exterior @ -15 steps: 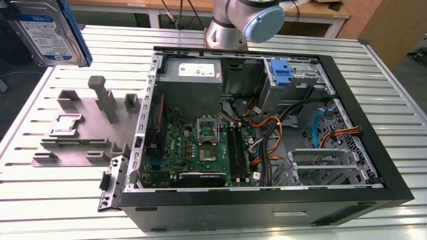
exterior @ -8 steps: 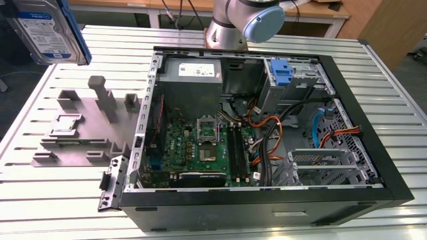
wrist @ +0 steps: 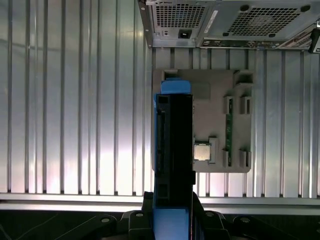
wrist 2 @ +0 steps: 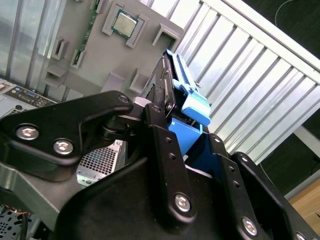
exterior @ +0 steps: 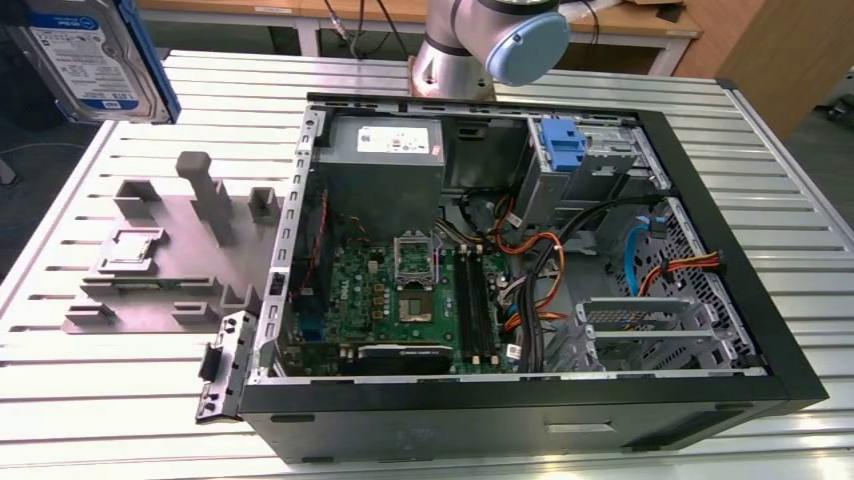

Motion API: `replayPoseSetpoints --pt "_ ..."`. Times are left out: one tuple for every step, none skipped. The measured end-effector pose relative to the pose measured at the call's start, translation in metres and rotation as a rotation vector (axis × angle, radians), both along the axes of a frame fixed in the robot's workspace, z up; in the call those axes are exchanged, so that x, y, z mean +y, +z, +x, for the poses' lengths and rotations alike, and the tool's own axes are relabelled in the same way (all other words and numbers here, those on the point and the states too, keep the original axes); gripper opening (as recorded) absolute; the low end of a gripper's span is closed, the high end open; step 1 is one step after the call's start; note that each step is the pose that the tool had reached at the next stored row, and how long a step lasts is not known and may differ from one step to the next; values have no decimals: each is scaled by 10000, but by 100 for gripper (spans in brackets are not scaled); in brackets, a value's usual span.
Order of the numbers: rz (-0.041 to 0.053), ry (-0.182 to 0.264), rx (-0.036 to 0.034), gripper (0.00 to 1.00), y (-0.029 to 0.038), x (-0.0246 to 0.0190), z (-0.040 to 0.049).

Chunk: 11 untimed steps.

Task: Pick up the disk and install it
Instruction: 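Pick up the disk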

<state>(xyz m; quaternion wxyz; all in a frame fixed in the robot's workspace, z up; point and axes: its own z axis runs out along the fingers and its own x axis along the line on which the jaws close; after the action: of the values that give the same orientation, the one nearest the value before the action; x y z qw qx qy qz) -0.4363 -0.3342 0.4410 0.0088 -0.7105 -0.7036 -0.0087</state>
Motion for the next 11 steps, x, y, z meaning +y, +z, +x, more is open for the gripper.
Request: replayPoseSetpoints --pt "0 0 0 37 7 0 0" --pt "0 0 0 37 12 0 0" --pt "0 0 0 37 16 0 0" --pt "1 0 -1 37 16 0 0" --pt "0 0 0 37 18 0 0" --pt "0 0 0 37 19 0 0" --pt "0 0 0 37 19 0 0" --pt "0 0 0 37 20 0 0" --pt "-1 0 2 37 21 1 2" --pt "-1 -1 2 37 20 1 4" --pt "0 -1 1 37 20 0 7"
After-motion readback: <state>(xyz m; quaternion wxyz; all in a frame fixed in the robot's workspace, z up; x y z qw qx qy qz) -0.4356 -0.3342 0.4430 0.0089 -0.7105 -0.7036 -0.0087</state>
